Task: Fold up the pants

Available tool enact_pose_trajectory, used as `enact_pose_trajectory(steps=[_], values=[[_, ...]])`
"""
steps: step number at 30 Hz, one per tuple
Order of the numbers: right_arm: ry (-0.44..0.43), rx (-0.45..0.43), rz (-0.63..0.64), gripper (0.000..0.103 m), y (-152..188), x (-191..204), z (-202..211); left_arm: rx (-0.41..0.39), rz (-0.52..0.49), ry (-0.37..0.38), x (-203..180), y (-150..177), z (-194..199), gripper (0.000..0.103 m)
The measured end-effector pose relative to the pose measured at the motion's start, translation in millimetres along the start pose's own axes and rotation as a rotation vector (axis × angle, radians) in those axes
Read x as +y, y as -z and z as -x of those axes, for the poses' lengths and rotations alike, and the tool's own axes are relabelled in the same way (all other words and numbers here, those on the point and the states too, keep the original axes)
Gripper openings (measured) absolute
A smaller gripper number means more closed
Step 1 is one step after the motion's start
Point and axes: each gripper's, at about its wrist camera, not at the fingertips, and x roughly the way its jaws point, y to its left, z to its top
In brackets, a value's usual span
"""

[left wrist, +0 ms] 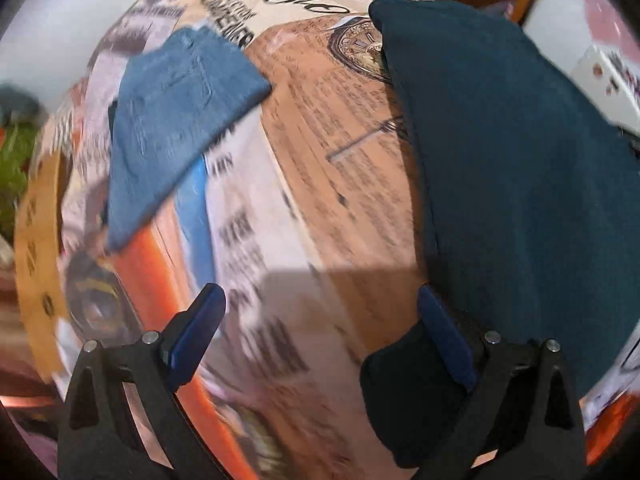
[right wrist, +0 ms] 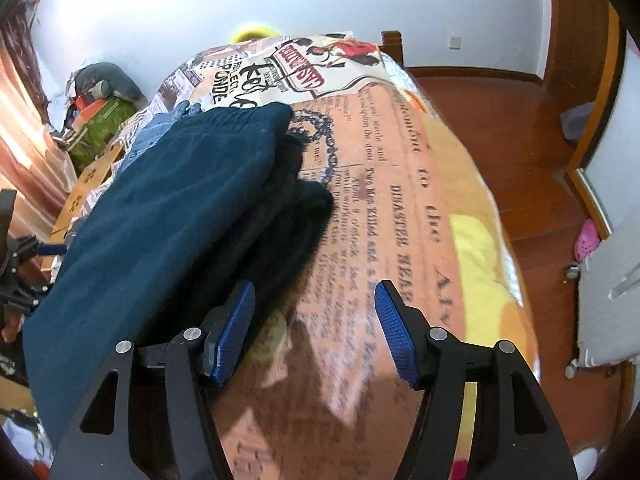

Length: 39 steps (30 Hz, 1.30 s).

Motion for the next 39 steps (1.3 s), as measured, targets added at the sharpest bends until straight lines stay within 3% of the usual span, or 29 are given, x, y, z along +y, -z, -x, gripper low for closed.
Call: enact_pose_trajectory(steps=[4, 9, 17, 22, 29, 31, 32, 34, 36, 39], values=[[0.012, -0.019, 0.012, 0.059, 7, -3, 21, -0.019, 0.082, 0.049, -10, 15, 8, 0.098], [0.015, -0.068, 0.036, 0.059, 6, 1, 44, -0.094, 0.05, -0.008, -18, 10, 36, 0.097], [-0.058, -0.141, 0.037, 0.059, -17, 16, 34, -0.238, 0.04, 0.007, -15, -66, 67, 0.097], [-0.08, -0.14, 0.055, 0.059, -41, 25, 6, -0.233, -0.026, 0.056, -32, -122, 43, 0.096], [-0.115, -0.131, 0.039, 0.059, -75, 19, -38, -0.112, -0.096, 0.148, -59, -162, -26, 0.06], [-0.132, -0.108, 0.022, 0.058, -82, 15, -53, -0.11, -0.098, 0.178, -62, -167, -37, 0.053], [-0.135, -0.095, 0.01, 0.056, -84, 12, -61, -0.128, -0.096, 0.178, -62, -168, -38, 0.049], [-0.153, -0.063, 0.002, 0.03, -85, 9, -76, -0.172, -0.105, 0.171, -63, -171, -34, 0.04], [-0.143, -0.062, 0.018, 0.027, -83, 9, -80, -0.196, -0.107, 0.168, -65, -175, -30, 0.033], [-0.109, -0.126, 0.067, 0.016, -77, 12, -70, -0.205, -0.11, 0.179, -64, -181, -29, 0.032]])
